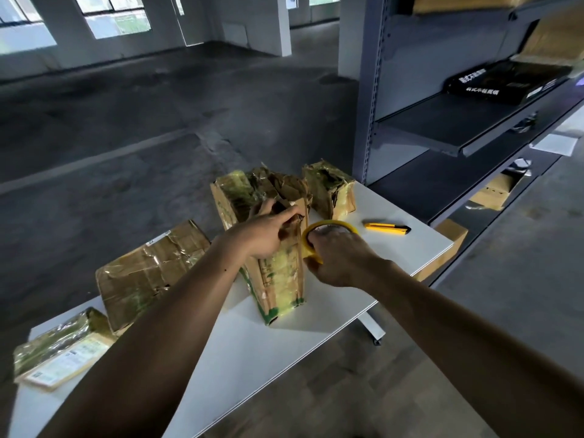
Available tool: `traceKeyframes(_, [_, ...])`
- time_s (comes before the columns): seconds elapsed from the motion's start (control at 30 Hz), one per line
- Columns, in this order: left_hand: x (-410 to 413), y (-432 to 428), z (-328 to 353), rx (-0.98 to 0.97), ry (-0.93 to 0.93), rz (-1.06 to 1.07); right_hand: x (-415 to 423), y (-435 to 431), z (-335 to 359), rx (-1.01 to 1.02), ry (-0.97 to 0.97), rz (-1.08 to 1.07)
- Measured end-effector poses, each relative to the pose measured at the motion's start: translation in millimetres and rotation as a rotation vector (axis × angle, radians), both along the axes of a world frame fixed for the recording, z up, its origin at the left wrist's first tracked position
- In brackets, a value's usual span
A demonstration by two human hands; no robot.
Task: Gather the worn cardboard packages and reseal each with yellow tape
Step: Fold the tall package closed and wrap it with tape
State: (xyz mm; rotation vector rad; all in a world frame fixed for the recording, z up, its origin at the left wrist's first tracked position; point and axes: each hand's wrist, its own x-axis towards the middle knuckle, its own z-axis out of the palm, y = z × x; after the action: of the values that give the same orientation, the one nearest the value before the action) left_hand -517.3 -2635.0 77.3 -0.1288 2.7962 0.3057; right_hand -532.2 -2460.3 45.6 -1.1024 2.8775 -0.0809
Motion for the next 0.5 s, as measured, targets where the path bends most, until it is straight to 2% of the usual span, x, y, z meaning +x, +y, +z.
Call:
traceKeyframes(0.17, [11.5, -12.0, 6.9, 0.062, -0.003, -0.001, -17.1, -3.0, -11.7, -0.025, 0.03, -0.095])
traceKeyframes(0.37, [10.5, -23.8, 10.3, 0.079, -0.011, -0.095, -39.3, -15.0, -18.3, -0.002, 0.054, -0.036])
traceKeyframes(0.5, [-3.1, -13.4, 9.5, 0.134, 0.025, 0.065, -48.4, -20.5, -19.1, 0.077, 0.044, 0.017])
